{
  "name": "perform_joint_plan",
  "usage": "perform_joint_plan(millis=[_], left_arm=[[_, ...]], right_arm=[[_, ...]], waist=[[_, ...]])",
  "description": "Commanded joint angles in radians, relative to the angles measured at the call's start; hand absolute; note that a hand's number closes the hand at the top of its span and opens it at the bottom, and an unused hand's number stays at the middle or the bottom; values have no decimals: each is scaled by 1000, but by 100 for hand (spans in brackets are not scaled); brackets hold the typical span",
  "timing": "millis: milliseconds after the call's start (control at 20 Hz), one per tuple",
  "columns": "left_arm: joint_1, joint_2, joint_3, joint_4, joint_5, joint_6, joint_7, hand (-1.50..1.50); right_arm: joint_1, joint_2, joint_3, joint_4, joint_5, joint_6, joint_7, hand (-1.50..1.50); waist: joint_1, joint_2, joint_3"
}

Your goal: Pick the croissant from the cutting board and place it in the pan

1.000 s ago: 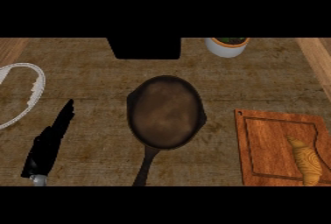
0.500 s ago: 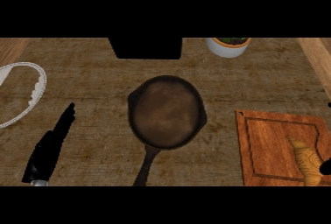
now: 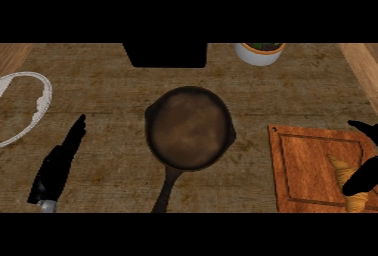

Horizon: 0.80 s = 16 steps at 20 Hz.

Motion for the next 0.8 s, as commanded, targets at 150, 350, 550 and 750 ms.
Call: perform_joint_plan(millis=[150, 350, 550, 750], left_arm=[[11, -27, 14, 10, -10, -16, -3, 0], [37, -36, 19, 16, -24, -23, -54, 0], [30, -8, 28, -70, -20, -50, 37, 0], [84, -14, 34, -113, -31, -49, 45, 0]], right_arm=[[-6, 27, 34, -20, 13, 74, 174, -150], [-54, 47, 50, 66, 32, 82, 167, -150], [16, 54, 65, 92, 82, 49, 113, -150], [56, 85, 79, 32, 85, 49, 161, -150]], waist=[[-10, -2, 0], [-2, -1, 0], [-7, -3, 0], [-8, -4, 0]])
